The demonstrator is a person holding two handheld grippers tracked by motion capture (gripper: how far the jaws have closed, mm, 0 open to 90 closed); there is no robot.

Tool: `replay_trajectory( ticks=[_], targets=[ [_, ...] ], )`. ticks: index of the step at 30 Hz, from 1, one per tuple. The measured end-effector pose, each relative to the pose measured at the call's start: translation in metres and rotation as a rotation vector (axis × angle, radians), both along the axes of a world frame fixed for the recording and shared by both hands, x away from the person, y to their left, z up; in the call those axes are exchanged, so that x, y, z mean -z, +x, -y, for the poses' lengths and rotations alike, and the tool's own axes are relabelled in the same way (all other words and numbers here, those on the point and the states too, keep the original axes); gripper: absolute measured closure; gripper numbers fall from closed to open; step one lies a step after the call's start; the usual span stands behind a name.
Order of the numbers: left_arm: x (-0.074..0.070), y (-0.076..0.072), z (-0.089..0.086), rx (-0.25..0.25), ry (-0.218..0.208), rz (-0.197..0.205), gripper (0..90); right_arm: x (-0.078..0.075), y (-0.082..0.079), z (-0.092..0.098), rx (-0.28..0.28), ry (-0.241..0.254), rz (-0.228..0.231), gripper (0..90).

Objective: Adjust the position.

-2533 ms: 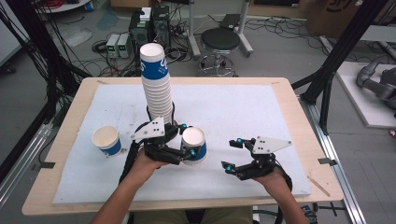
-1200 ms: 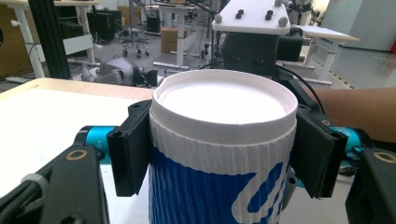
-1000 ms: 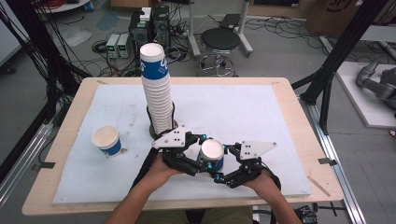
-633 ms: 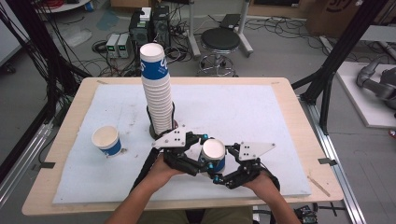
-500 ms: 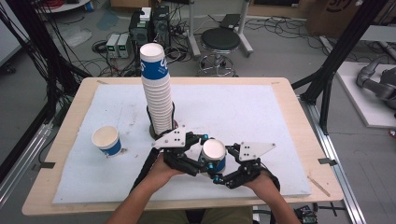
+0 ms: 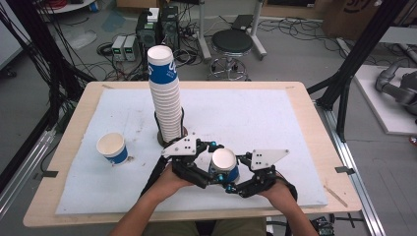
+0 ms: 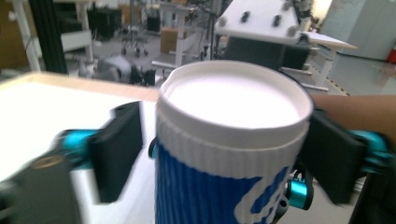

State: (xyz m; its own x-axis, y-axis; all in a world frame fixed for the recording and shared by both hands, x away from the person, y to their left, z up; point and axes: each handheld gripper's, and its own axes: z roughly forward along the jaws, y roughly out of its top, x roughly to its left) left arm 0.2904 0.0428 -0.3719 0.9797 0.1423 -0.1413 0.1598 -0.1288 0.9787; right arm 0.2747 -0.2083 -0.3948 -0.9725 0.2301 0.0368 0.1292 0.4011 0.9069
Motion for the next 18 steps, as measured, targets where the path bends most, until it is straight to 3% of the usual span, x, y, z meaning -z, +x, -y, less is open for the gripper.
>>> replay_trajectory(
  ticks=[18],
  targets=[
    [-0.010,0.002,-0.022,-0.030,0.083,0.008,15.9,-0.006,0.007,0.005,0.003,-0.108,0.003,29.2]
  ],
)
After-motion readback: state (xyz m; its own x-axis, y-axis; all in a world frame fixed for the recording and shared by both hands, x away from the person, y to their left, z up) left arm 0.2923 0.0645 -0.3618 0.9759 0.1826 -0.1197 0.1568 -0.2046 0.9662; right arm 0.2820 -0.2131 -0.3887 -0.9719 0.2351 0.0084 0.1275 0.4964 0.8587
